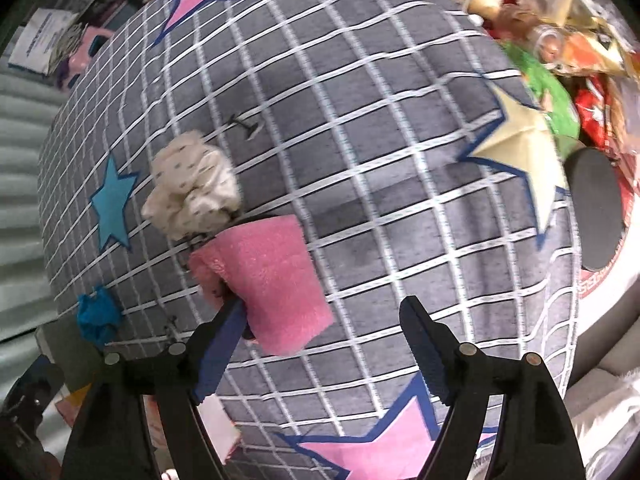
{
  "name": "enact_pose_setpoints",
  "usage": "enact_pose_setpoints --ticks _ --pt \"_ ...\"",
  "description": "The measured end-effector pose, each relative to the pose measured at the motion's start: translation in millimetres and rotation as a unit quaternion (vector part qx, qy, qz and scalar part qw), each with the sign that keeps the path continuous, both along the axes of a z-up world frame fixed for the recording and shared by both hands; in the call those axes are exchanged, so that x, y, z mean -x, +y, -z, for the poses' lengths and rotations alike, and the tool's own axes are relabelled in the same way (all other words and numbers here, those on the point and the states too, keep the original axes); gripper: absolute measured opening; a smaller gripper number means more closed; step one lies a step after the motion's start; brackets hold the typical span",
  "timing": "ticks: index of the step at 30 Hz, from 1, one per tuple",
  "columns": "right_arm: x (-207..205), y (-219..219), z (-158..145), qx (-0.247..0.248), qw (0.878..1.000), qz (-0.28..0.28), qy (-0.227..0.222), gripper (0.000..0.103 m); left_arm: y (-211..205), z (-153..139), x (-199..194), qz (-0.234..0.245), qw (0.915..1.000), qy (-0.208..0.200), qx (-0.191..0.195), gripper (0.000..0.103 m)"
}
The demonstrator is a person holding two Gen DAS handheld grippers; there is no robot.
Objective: Organize soft objects
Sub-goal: 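Grasp the white polka-dot scrunchie with left tool while right tool grasps a pink foam block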
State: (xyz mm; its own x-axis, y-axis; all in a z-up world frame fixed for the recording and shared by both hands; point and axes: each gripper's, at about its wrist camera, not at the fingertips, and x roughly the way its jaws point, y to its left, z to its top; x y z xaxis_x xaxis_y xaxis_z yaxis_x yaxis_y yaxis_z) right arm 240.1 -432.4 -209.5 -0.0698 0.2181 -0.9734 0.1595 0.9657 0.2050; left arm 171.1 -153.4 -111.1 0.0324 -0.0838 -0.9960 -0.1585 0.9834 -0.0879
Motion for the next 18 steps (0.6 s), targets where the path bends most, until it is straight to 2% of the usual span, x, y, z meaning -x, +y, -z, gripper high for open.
enact_pose_setpoints --ticks 5,9,15,18 --pt "3 -54 -5 0.047 0.997 0.061 -0.006 0.08 -16 5 -13 0.014 0.9999 0.001 -0.002 0.103" --pt "7 -88 -6 0.062 0.994 0.086 -0.003 0.08 -38 13 -27 0.03 0.9995 0.002 -0.002 0.103" --pt "15 -100 0 0.056 0.991 0.121 -0.009 0.08 -79 36 -56 0.059 0.9983 0.002 -0.008 0.103" --pt "18 -100 -6 0.046 0.993 0.105 -0.026 0.08 -92 48 -73 0.057 0.9983 0.003 -0.004 0.103"
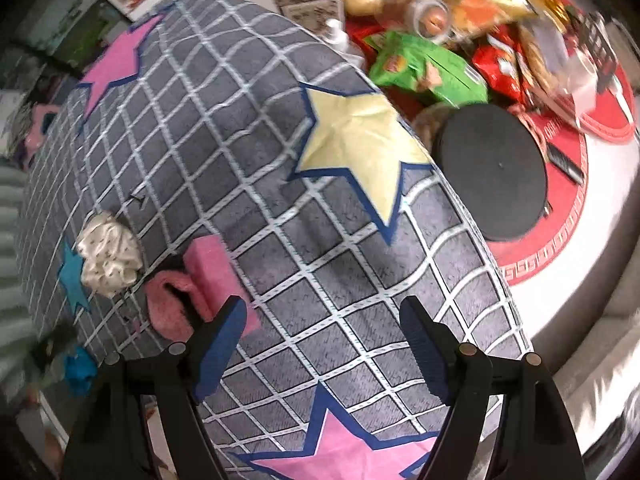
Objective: Organize soft objects
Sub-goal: 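Grasp the white polka-dot scrunchie with left tool while right tool grasps a pink foam block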
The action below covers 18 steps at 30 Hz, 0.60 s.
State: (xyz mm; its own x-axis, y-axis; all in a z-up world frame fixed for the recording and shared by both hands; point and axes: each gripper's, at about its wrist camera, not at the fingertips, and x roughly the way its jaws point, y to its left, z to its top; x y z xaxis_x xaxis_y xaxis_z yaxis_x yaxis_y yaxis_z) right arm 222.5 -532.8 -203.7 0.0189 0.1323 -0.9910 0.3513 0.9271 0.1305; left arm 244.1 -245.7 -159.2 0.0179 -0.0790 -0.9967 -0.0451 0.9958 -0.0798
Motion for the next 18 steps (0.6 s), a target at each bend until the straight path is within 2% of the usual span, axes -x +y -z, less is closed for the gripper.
enact_pose_setpoints --ticks 5,10,14,16,18 --pt "-7 19 -2 0.035 0.998 -0.058 -0.016 0.08 -19 24 -28 0.007 0.9999 0.004 -0.011 0.103" --pt "-19 30 16 0.022 0.998 -0.057 -0.011 0.08 -26 43 -37 0.021 0.9991 0.013 -0.035 0.103" --pt "-21 71 24 -0.025 0.991 -0.132 -0.009 0.08 -23 50 -38 0.025 0.9984 0.017 -0.048 0.103" --pt "-18 76 26 -0.022 0.99 -0.14 -0.006 0.08 -21 51 -38 0.026 0.9982 0.019 -0.05 0.103" --pt "-17 67 31 -0.01 0.992 -0.122 0.004 0.08 -21 52 -38 0.029 0.9979 0.015 -0.055 0.103"
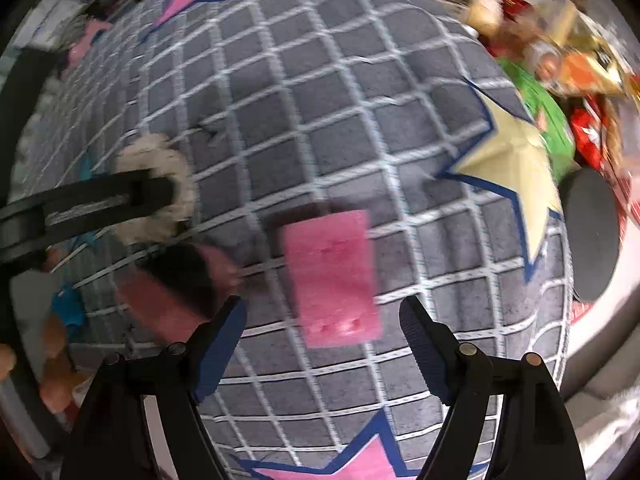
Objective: Organize soft objects
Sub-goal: 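Grasp the white polka-dot scrunchie with left tool while right tool grasps a pink foam block, then carry the polka-dot scrunchie and pink foam block with both tools over the white box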
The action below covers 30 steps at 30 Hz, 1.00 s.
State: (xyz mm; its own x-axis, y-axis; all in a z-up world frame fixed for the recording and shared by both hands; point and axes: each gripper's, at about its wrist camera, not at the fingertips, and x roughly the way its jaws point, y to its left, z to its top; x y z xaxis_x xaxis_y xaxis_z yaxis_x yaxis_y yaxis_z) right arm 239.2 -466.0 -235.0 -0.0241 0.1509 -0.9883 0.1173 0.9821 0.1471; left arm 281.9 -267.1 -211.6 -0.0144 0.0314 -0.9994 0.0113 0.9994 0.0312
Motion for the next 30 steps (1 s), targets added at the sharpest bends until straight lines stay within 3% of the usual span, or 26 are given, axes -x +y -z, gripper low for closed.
enact_pose_setpoints --ticks 4,15,16,17,19,21,22,23,26,30 --pt "-4 -23 12 -0.002 1.0 0.027 0.009 0.08 -2 3 -7 0.008 1.0 0.002 -0.003 0.103" --pt "-8 21 22 0.018 0.999 -0.036 0.007 0.08 -17 27 -24 0.02 0.9995 0.02 -0.01 0.102" --pt "-8 23 23 0.024 0.999 -0.044 0.006 0.075 -20 29 -26 0.019 0.9996 0.022 -0.007 0.1" --pt "-8 27 22 0.031 0.998 -0.051 0.003 0.07 -19 29 -25 0.02 0.9995 0.025 -0.003 0.097" --pt "-8 39 15 0.041 0.997 -0.061 -0.004 0.046 -24 32 -29 0.029 0.9991 0.028 0.015 0.084" --pt "-8 40 14 0.033 0.997 -0.064 -0.003 0.044 -30 28 -30 0.041 0.9979 0.031 0.038 0.064" --pt "-10 45 12 0.028 0.998 -0.062 -0.001 0.044 -35 25 -31 0.048 0.9975 0.031 0.04 0.045" --pt "-11 45 11 0.022 0.998 -0.059 0.0 0.044 -39 24 -33 0.056 0.997 0.033 0.042 0.031" --pt "-24 37 0 0.012 0.998 -0.056 -0.008 0.044 -40 17 -35 0.052 0.9966 0.028 0.057 0.026" --pt "-29 27 -21 0.004 0.998 -0.055 -0.023 0.044 -34 -2 -33 0.055 0.9972 0.004 0.05 0.025"
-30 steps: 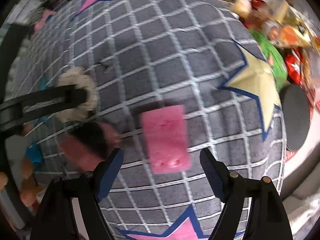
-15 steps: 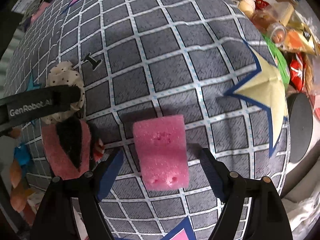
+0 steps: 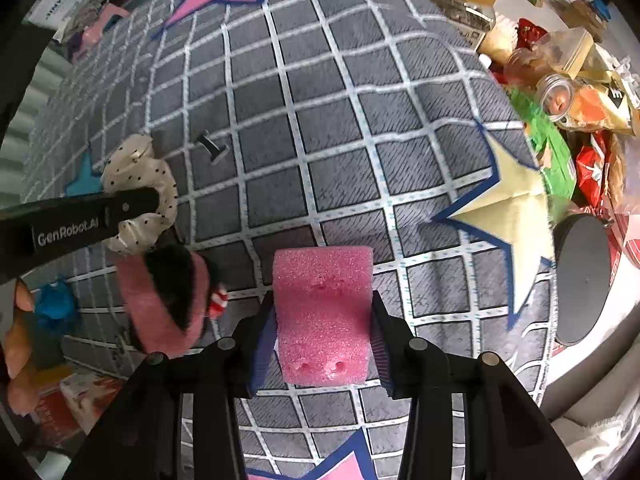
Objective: Organize soft objects
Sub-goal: 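Carry the polka-dot scrunchie and pink foam block with both tools over the white box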
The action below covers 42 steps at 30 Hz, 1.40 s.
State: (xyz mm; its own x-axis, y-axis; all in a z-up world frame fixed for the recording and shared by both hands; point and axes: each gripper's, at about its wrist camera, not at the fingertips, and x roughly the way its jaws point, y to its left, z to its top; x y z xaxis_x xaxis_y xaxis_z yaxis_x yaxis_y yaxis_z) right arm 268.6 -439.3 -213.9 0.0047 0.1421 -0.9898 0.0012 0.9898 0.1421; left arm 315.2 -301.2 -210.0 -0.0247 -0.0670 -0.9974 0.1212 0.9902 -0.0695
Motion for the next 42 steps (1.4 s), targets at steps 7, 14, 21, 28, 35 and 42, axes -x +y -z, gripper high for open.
enact_pose_setpoints --ticks 7,14,21,28,35,42 --pt "-5 2 -31 -0.018 1.0 0.006 -0.01 0.044 12 -43 14 -0.02 0.9991 -0.037 -0.006 0.026" --pt "17 15 -48 -0.029 0.999 -0.006 -0.022 0.044 40 -73 56 -0.024 0.9987 -0.046 -0.002 0.026" --pt "31 21 -60 -0.034 0.999 -0.019 -0.034 0.044 54 -98 101 -0.014 0.9984 -0.054 0.002 0.026" --pt "57 39 -71 -0.033 0.998 -0.033 -0.039 0.044 59 -107 143 0.001 0.9985 -0.053 0.012 0.026" --pt "95 56 -77 -0.028 0.998 -0.04 -0.038 0.044 69 -111 191 0.018 0.9983 -0.051 0.019 0.026" --pt "136 82 -91 -0.028 0.997 -0.052 -0.044 0.044 90 -124 241 0.019 0.9977 -0.059 0.026 0.026"
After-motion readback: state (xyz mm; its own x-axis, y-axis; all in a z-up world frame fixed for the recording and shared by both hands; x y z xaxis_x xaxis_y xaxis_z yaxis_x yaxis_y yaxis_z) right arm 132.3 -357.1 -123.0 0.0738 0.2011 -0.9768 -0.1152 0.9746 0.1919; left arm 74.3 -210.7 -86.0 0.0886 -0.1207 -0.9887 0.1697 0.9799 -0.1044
